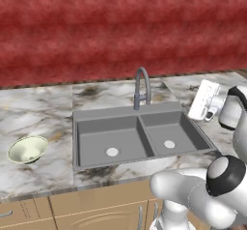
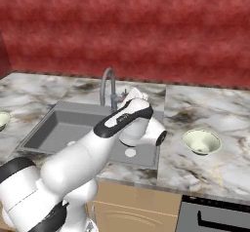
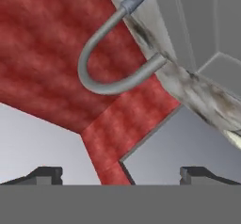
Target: Rinse each bowl for a few seconds and place them down in the sink or on the counter.
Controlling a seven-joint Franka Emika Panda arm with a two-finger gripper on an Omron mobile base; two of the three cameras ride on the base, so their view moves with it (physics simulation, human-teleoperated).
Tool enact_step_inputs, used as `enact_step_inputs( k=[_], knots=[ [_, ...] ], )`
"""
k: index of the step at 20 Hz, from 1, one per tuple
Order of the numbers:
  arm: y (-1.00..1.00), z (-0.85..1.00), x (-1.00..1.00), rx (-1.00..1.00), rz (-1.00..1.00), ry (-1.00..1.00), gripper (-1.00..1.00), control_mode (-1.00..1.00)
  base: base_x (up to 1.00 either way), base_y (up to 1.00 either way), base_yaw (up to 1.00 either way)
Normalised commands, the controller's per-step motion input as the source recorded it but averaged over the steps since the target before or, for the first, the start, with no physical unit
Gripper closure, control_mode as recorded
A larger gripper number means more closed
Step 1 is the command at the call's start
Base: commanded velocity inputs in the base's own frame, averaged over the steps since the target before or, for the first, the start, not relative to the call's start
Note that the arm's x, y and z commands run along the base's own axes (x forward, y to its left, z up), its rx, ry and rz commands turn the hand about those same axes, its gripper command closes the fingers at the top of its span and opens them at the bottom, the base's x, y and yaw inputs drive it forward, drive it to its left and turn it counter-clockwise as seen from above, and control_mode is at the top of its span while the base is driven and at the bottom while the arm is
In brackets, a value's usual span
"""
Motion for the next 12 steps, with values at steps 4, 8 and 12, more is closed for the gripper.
enact_step_inputs(
  k=[4, 8, 12],
  knots=[
    [0.00, 0.00, 0.71, 0.23, -0.01, 0.27, -1.00, -1.00, 0.00, 0.00, 0.00],
    [-0.22, 0.00, 0.57, 0.25, 0.18, 0.32, -1.00, -1.00, 0.00, 0.00, 0.00],
    [-0.06, -0.07, 0.17, 0.18, 0.12, 0.22, -1.00, -1.00, 0.00, 0.00, 0.00]
  ],
)
